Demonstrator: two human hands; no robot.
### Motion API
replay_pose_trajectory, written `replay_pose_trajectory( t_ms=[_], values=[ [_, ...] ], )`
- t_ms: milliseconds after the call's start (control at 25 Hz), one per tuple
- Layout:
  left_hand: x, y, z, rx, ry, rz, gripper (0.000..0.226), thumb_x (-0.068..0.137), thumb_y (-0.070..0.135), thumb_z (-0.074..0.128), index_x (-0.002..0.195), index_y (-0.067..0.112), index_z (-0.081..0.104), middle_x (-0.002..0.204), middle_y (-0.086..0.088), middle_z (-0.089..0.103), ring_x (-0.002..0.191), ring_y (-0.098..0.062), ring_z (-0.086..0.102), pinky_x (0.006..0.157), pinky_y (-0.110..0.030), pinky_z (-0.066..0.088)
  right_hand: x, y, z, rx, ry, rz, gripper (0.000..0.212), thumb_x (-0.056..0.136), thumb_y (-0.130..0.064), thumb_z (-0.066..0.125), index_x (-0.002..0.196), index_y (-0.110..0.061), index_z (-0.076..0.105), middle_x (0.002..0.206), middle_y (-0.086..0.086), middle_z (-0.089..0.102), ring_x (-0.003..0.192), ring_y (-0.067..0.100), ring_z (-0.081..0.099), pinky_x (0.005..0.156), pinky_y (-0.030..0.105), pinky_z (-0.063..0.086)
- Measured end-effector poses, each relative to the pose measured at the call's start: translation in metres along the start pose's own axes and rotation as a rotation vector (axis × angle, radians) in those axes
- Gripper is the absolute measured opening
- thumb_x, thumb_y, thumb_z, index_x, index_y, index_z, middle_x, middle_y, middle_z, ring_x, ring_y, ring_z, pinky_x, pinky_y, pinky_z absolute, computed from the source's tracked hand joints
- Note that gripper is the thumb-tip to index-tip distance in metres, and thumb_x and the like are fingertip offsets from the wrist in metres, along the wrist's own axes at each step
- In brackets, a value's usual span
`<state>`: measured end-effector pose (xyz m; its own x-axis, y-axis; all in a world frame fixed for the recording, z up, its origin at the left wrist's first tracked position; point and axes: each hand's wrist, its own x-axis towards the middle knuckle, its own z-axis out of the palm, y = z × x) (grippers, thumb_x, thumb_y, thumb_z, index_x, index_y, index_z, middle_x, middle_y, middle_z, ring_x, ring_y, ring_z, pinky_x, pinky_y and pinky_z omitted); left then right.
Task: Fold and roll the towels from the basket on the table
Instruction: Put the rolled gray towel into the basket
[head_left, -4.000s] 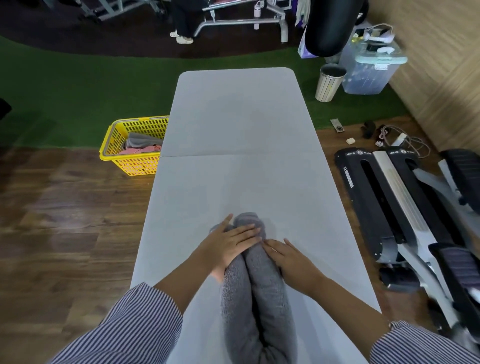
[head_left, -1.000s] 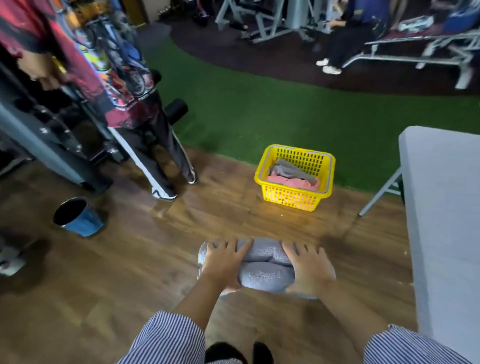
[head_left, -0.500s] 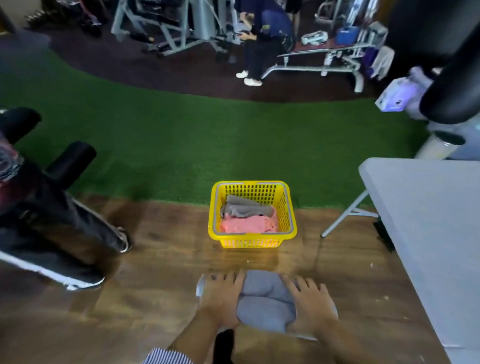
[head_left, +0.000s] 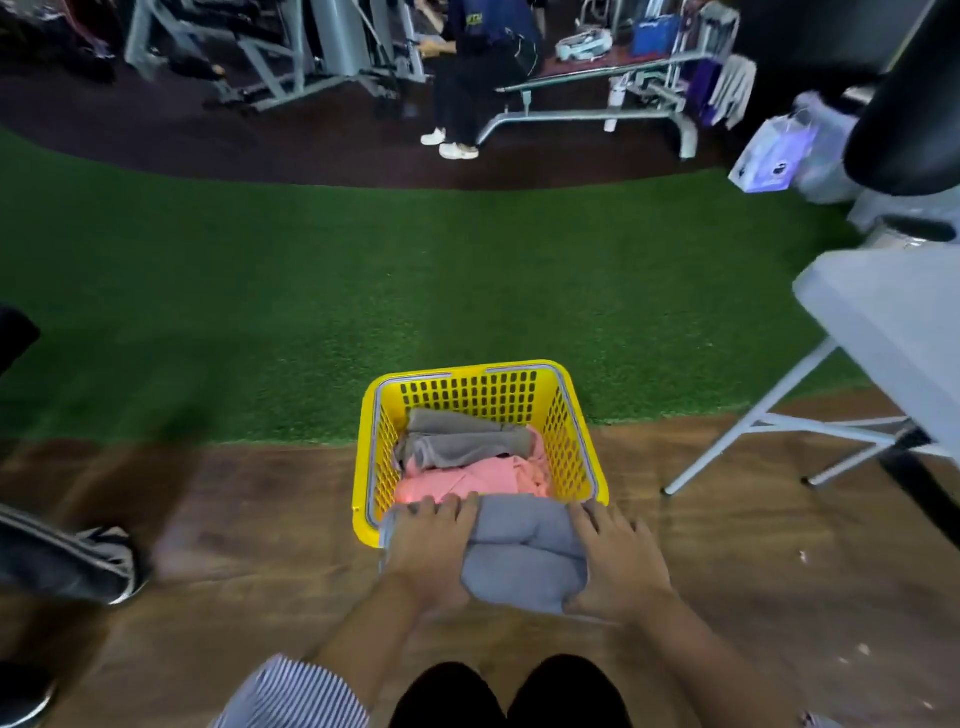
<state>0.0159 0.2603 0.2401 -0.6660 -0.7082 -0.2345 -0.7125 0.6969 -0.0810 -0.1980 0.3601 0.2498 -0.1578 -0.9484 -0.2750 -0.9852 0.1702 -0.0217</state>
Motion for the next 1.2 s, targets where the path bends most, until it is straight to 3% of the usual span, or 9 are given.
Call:
replay_pose_trajectory(
  t_ms=[120, 200, 360, 600, 800, 960, 1040, 1120, 1200],
  values=[
    [0.074, -0.017, 0.06, 0.037, 0.103, -0.039, 0.105, 0.048, 0.063, 0.066, 0.136, 0.014, 0.036, 0.114, -0.007, 0.06, 0.096, -0.034, 0.059, 0.076, -0.049, 0.047, 0.084, 0.019, 0.058, -0.023, 0.115, -0.018, 0.113, 0.041, -0.07, 0.056, 0.14, -0.025, 0.026, 0.122, 0.004, 0.046, 0.111, 0.027, 0.051, 0.085, 0.039, 0.041],
    [0.117, -0.028, 0.091, 0.03, 0.177, -0.075, 0.103, 0.06, 0.064, 0.063, 0.143, 0.017, 0.027, 0.13, -0.004, 0.051, 0.112, -0.032, 0.053, 0.087, -0.046, 0.043, 0.135, 0.027, 0.091, -0.023, 0.18, -0.044, 0.113, 0.047, -0.07, 0.056, 0.143, -0.024, 0.018, 0.126, 0.003, 0.043, 0.118, 0.025, 0.044, 0.091, 0.038, 0.037],
    [0.183, -0.048, 0.154, 0.036, 0.273, -0.136, 0.102, 0.063, 0.064, 0.064, 0.144, 0.02, 0.022, 0.138, -0.003, 0.043, 0.123, -0.026, 0.045, 0.093, -0.043, 0.04, 0.213, 0.039, 0.152, -0.037, 0.316, -0.089, 0.11, 0.048, -0.069, 0.058, 0.139, -0.015, 0.027, 0.129, 0.003, 0.046, 0.12, 0.025, 0.044, 0.093, 0.04, 0.037],
    [0.293, -0.117, 0.166, 0.027, 0.225, -0.211, 0.101, 0.055, 0.063, 0.062, 0.141, 0.02, 0.028, 0.128, -0.001, 0.045, 0.109, -0.028, 0.049, 0.082, -0.041, 0.039, 0.354, 0.047, 0.13, 0.085, 0.189, -0.138, 0.099, 0.04, -0.071, 0.056, 0.123, -0.019, 0.04, 0.118, -0.001, 0.051, 0.112, 0.024, 0.048, 0.087, 0.04, 0.039],
    [0.379, -0.171, 0.196, 0.048, 0.036, -0.255, 0.102, 0.058, 0.064, 0.058, 0.144, 0.02, 0.025, 0.134, -0.004, 0.04, 0.114, -0.03, 0.046, 0.096, -0.043, 0.036, 0.481, 0.038, 0.158, 0.079, -0.001, -0.158, 0.113, 0.045, -0.069, 0.059, 0.14, -0.017, 0.025, 0.138, 0.001, 0.038, 0.127, 0.023, 0.036, 0.101, 0.041, 0.032],
    [0.389, -0.181, 0.245, 0.095, -0.221, -0.145, 0.15, 0.036, 0.09, 0.056, 0.152, 0.013, 0.003, 0.154, -0.011, 0.019, 0.14, -0.032, 0.02, 0.113, -0.055, 0.01, 0.504, 0.035, 0.23, -0.051, -0.223, -0.2, 0.133, 0.036, -0.066, 0.07, 0.144, -0.012, 0.015, 0.138, 0.005, 0.033, 0.126, 0.026, 0.034, 0.105, 0.05, 0.028],
    [0.388, -0.179, 0.257, 0.166, -0.29, -0.103, 0.155, 0.037, 0.084, 0.066, 0.151, 0.012, -0.01, 0.156, -0.016, 0.007, 0.143, -0.037, 0.01, 0.113, -0.059, 0.002, 0.506, 0.033, 0.246, -0.142, -0.192, -0.236, 0.133, 0.032, -0.064, 0.07, 0.142, -0.007, 0.022, 0.13, 0.009, 0.039, 0.118, 0.029, 0.041, 0.101, 0.057, 0.029],
    [0.387, -0.168, 0.266, 0.182, -0.257, -0.092, 0.144, 0.045, 0.063, 0.076, 0.151, 0.009, -0.004, 0.146, -0.023, 0.023, 0.135, -0.041, 0.027, 0.112, -0.059, 0.013, 0.503, 0.033, 0.258, -0.129, -0.122, -0.251, 0.111, 0.039, -0.057, 0.064, 0.132, -0.004, 0.038, 0.117, 0.012, 0.051, 0.106, 0.031, 0.049, 0.096, 0.056, 0.029],
    [0.389, -0.159, 0.279, 0.155, -0.205, -0.087, 0.124, 0.039, 0.042, 0.08, 0.142, 0.003, 0.023, 0.11, -0.024, 0.054, 0.1, -0.039, 0.056, 0.096, -0.054, 0.041, 0.497, 0.034, 0.272, -0.115, -0.03, -0.276, 0.079, 0.047, -0.048, 0.058, 0.113, -0.004, 0.055, 0.099, 0.011, 0.061, 0.092, 0.03, 0.056, 0.092, 0.052, 0.027]
  ],
)
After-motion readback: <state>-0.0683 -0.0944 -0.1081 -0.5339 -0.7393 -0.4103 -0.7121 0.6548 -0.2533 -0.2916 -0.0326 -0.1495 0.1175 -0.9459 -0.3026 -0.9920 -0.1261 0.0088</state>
